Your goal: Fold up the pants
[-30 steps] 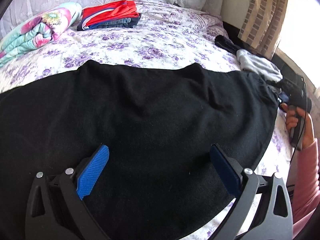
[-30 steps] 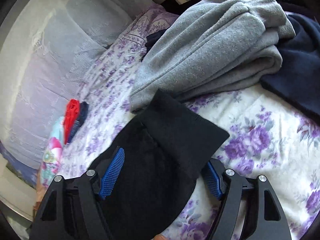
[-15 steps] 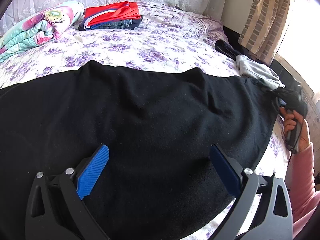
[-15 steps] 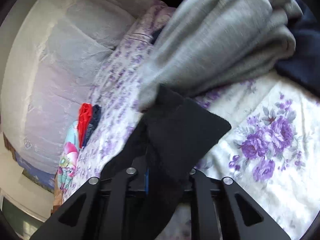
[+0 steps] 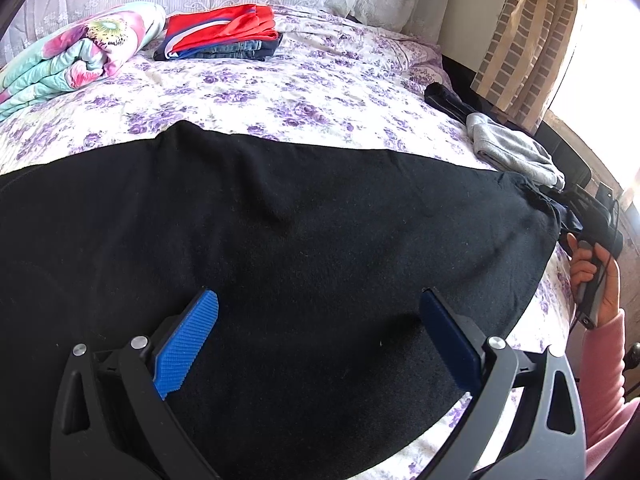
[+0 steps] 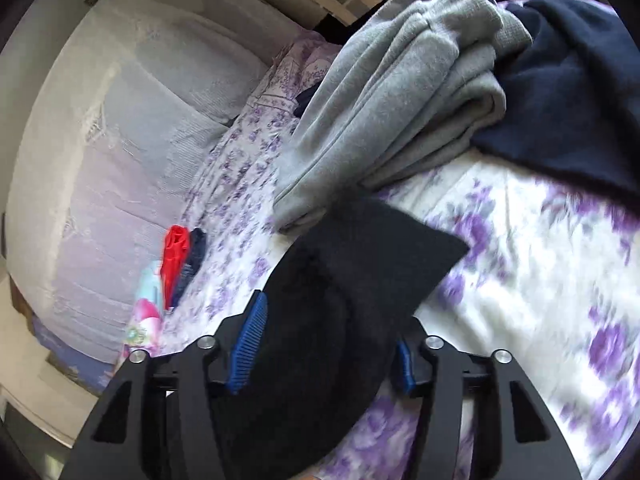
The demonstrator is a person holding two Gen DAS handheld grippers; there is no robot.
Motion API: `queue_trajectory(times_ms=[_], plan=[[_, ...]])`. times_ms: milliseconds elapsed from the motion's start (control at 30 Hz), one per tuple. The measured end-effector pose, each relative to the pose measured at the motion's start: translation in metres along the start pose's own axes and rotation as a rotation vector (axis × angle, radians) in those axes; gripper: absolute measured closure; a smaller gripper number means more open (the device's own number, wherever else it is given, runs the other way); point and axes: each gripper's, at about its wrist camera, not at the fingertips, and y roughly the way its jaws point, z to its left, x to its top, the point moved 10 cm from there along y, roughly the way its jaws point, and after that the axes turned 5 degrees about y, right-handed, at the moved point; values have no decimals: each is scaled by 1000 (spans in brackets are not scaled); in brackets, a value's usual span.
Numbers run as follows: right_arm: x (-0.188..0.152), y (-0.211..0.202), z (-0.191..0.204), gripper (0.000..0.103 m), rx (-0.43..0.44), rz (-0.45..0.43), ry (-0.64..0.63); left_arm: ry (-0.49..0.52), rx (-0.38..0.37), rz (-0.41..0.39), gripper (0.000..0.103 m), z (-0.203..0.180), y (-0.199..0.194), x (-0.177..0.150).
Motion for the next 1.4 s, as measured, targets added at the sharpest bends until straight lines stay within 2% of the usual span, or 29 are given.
queue_trajectory(times_ms=[100, 167, 300, 367, 433, 600, 700, 800, 867, 933, 967, 1033, 1133, 1200, 1233, 1267, 1300, 1367, 1400], plan=[[-6, 3, 2, 46, -43, -28, -49, 1, -1, -1, 5, 0, 0, 0], [-1, 8, 0, 50, -54, -36, -43, -1, -3, -5, 5, 0, -1, 0], [4, 13, -12, 82, -58, -28, 4, -20, -18, -25, 5, 1, -5, 1], [3, 12, -13, 86, -45, -30, 7, -28, -24, -30, 5, 2, -6, 1], [1, 11, -9, 87, -82, -42, -37, -28, -18, -25, 5, 2, -5, 1], [-1, -5, 46, 88, -222, -152, -329, 40, 67, 28, 5, 0, 5, -5], [-16, -17, 106, 88, -279, -229, -575, 72, 99, 37, 4, -3, 6, -6], [-54, -18, 174, 88, -336, -307, -901, 34, 55, 15, 5, 1, 1, -5], [-86, -11, 206, 88, -347, -318, -1076, -20, 9, -16, 5, 6, -8, -2], [-123, -4, 229, 88, -328, -302, -1221, -83, -76, -32, 5, 12, -22, 0], [-145, 2, 241, 88, -312, -291, -1298, -100, -93, -46, 5, 16, -31, 3], [-188, 12, 257, 88, -272, -258, -1424, -123, -58, -102, 5, 35, -54, 8], [-246, 35, 262, 88, -220, -158, -1561, -160, 11, -175, 5, 63, -79, 12], [-279, 53, 251, 88, -224, -70, -1651, -222, 11, -196, 5, 83, -83, 7], [-298, 62, 240, 85, -233, 2, -1715, -242, 2, -192, 5, 87, -82, 3], [-310, 66, 230, 82, -244, 58, -1772, -277, -17, -184, 5, 92, -78, -1], [-315, 65, 226, 79, -253, 64, -1815, -295, -33, -188, 5, 94, -77, -3], [-311, 56, 227, 73, -243, 88, -1815, -288, -48, -221, 5, 92, -82, 1], [-306, 51, 230, 67, -228, 117, -1784, -284, -49, -228, 5, 92, -81, 2]])
